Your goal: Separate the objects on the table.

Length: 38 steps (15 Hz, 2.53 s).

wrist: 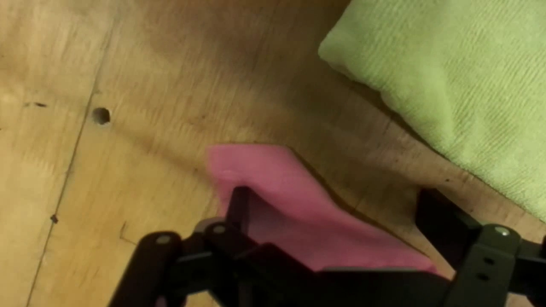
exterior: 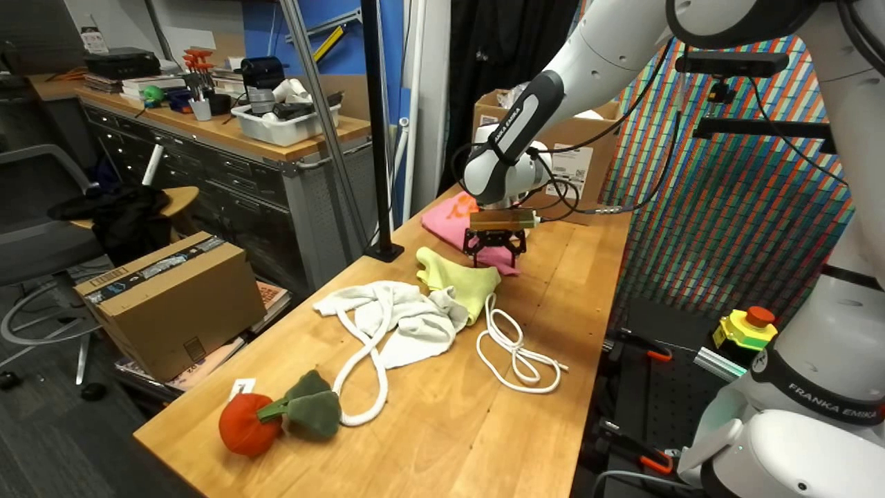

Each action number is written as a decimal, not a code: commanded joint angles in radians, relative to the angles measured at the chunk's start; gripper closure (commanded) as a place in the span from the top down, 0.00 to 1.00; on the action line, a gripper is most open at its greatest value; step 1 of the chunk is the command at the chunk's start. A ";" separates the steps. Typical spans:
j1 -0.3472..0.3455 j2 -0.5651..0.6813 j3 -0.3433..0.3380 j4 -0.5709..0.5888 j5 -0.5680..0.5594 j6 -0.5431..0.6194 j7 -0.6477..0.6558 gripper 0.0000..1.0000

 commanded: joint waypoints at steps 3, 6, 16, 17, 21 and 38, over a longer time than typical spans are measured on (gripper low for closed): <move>-0.025 0.010 -0.005 0.016 0.028 0.010 -0.028 1.00; -0.035 0.001 -0.005 0.016 0.032 0.018 -0.032 0.66; -0.040 -0.010 0.001 0.025 0.045 0.022 -0.052 0.00; -0.041 -0.011 0.001 0.023 0.046 0.022 -0.054 0.00; -0.024 -0.049 -0.013 0.009 0.020 0.021 -0.059 0.02; 0.036 -0.586 -0.066 -0.105 -0.255 0.265 0.029 0.02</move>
